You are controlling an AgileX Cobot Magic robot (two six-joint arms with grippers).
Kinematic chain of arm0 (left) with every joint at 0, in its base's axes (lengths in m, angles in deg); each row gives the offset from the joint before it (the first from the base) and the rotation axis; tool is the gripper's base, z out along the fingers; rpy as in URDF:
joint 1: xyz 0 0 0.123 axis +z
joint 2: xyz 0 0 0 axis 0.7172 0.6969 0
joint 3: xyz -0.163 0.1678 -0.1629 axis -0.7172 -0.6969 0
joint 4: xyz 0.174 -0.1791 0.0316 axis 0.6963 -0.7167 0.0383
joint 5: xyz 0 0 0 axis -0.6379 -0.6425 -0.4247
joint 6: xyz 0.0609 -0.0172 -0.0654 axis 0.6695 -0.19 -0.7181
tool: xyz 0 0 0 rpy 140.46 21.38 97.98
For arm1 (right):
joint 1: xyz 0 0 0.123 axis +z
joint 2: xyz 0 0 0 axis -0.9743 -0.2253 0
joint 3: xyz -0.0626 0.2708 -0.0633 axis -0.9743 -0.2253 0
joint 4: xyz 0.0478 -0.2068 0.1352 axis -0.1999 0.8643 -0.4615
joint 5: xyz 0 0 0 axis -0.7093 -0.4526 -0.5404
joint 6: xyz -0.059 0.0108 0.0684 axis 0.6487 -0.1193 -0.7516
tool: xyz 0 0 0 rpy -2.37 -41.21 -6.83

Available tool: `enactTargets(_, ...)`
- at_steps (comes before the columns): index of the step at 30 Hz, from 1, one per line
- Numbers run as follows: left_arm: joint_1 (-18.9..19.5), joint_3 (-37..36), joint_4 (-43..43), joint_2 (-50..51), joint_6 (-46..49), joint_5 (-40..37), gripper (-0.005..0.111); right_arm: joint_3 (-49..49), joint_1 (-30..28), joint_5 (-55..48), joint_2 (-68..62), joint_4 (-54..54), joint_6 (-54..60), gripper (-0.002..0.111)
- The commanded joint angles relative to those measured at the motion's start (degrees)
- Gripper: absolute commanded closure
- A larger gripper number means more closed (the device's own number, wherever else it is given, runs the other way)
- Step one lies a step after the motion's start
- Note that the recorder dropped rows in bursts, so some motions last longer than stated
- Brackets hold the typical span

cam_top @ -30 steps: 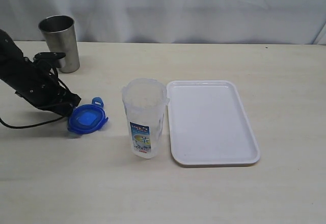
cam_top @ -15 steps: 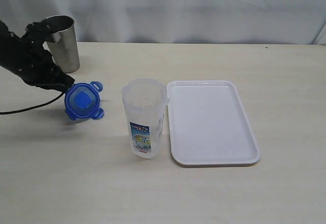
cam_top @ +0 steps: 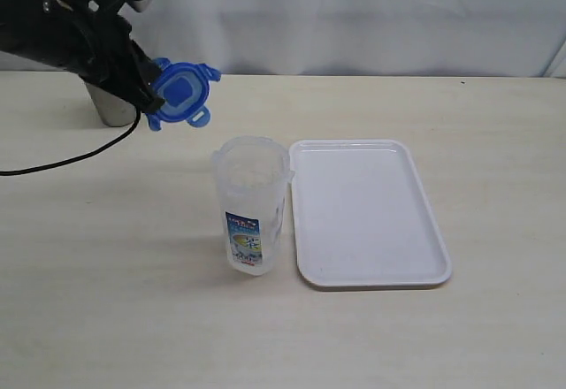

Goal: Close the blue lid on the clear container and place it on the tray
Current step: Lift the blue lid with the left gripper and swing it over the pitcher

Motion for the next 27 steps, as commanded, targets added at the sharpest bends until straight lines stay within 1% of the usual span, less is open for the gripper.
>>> enactTargets(1,-4.0,0.0,5.8,-2.3,1.4,5.2,0.107,-0.1,-0.1,0.0,0.2,0.0,-0.2,0.104)
enactTargets(7,-9.9,0.0,13.5,-3.9,1.3,9.6,0.107,-0.1,-0.1,0.0,0.2,0.0,-0.2,0.104)
enactTargets(10,-13.0,-0.1,21.1,-4.8,1.2,8.5,0.107,-0.1,-0.1,0.0,0.2,0.0,-0.2,0.104)
enactTargets(13,-15.1,-0.4,24.7,-6.3,0.7,7.8,0.107,-0.1,-0.1,0.0,0.2,0.0,-0.2,0.104)
enactTargets(18,-17.5,-0.7,25.1,-8.8,-0.6,7.8,0.107,-0.1,-0.1,0.0,0.2,0.0,-0.2,0.104)
enactTargets(21,-19.1,-0.7,25.1,-9.3,-2.3,6.0,0.107,-0.1,-0.1,0.0,0.2,0.0,-0.2,0.104)
enactTargets(22,-19.6,-0.7,26.3,-9.3,-3.2,5.3,0.107,-0.1,-0.1,0.0,0.2,0.0,-0.2,0.104)
enactTargets(23,-20.2,-0.7,28.1,-9.3,-5.1,4.7,0.107,-0.1,-0.1,0.0,0.2,0.0,-0.2,0.104)
enactTargets(25,-22.1,-0.7,34.5,-9.5,-13.3,3.2,0.107,-0.1,-0.1,0.0,0.2,0.0,-0.2,0.104)
enactTargets(26,-22.9,-0.8,38.4,-9.7,-16.9,2.5,0.107,-0.1,-0.1,0.0,0.2,0.0,-0.2,0.104)
enactTargets(27,-24.2,-1.2,45.2,-10.2,-22.6,1.6,0.107,-0.1,-0.1,0.0,0.2,0.0,-0.2,0.104)
